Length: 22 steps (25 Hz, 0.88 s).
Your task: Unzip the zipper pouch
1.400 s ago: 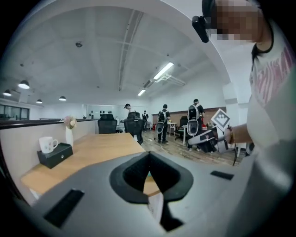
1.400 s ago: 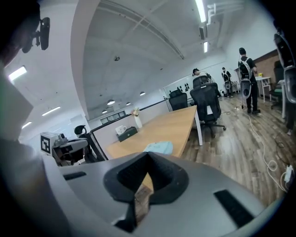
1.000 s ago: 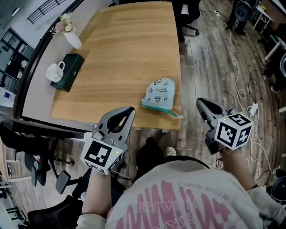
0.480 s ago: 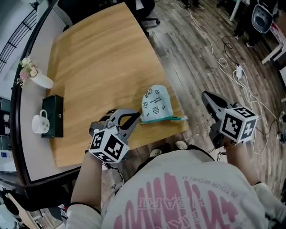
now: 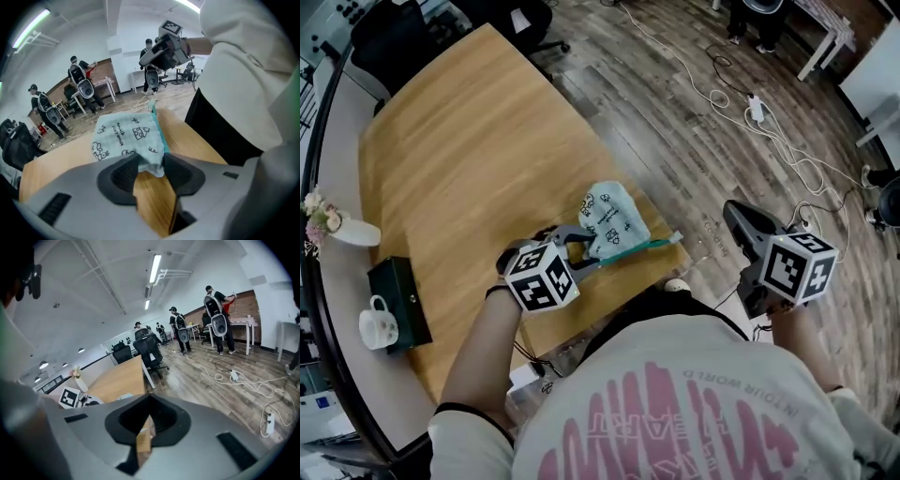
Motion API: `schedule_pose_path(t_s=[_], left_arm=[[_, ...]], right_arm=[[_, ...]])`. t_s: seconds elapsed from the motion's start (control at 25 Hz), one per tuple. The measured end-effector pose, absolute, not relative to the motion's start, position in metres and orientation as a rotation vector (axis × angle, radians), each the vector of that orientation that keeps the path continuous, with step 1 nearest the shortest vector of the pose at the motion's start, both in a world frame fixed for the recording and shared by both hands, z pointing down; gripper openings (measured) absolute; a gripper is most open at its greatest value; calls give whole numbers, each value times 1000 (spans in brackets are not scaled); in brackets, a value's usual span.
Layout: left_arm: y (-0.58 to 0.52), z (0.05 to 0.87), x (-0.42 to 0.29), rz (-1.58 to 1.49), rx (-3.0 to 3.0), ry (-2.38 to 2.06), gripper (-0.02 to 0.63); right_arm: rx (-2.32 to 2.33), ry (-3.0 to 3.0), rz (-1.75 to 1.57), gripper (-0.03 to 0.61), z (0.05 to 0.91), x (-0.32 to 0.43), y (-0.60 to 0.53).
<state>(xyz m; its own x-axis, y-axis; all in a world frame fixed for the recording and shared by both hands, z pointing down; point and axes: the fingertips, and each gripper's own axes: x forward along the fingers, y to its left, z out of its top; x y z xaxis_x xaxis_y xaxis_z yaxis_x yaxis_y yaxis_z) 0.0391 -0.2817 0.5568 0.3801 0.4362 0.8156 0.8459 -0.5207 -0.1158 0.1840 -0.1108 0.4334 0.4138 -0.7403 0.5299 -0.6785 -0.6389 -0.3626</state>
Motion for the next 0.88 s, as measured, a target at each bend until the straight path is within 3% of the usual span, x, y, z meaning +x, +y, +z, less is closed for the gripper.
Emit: schedule_pose_path(t_s=[0.24, 0.44, 0.64, 0.88], left_arm=[[-282, 564, 45, -1163, -2221, -1194, 109], [-282, 535, 60, -1267, -2760, -1187, 49], [-273, 465, 96, -1040, -3419, -1074, 40], [-262, 397, 104, -678, -3813, -987, 12]], right_arm=[[-2587, 1235, -1050, -2, 434, 183, -98], [-2539, 1285, -1048, 0, 434, 182, -103], [-2379, 1429, -1049, -2, 418, 192, -110], [-2131, 1790, -903, -2, 357, 176, -159]])
